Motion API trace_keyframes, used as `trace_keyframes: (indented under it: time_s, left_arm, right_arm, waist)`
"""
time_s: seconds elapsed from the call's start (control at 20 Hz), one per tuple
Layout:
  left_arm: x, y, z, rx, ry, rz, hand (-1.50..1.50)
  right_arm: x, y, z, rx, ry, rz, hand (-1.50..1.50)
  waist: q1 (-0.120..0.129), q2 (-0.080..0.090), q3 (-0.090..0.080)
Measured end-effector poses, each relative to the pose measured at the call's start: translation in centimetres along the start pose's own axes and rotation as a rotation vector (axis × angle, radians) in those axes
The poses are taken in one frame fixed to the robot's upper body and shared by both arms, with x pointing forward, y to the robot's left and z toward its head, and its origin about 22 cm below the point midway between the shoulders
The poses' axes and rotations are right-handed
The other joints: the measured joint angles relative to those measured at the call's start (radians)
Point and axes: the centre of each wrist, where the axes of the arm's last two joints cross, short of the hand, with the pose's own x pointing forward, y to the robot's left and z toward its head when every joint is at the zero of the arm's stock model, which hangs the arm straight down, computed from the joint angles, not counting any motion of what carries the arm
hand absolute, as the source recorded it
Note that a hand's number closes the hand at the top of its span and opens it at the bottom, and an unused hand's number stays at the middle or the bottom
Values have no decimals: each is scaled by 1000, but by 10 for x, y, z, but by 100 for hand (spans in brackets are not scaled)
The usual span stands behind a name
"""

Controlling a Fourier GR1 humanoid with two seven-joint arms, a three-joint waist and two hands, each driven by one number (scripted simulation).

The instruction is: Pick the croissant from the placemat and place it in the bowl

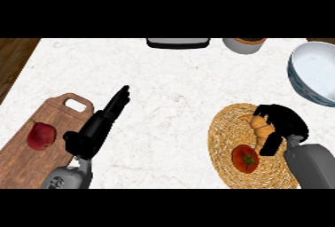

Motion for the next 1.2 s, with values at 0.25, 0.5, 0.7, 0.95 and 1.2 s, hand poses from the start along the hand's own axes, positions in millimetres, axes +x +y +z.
trace_keyframes:
  time_s: [0.25,0.5,0.7,0.95,1.2]
  left_arm:
    - [3,8,5,4,-2,-1,0]
    - [-1,5,6,4,-4,-4,0]
    - [-1,0,9,9,-3,-2,0]
    - [-2,8,8,25,2,3,0]
    - [1,8,6,19,4,3,0]
  right_arm:
    - [-2,-12,4,6,-183,96,150]
    - [-15,-28,12,-67,-349,221,150]
    - [-19,-54,20,-233,-367,227,150]
    - [-17,-93,37,-460,-429,62,150]
    - [-26,-131,50,-587,-461,-158,150]
  waist:
    - [1,1,2]
    - [-1,1,3]
    - [-3,0,3]
    - [-15,-3,3]
    - [-11,-1,3]
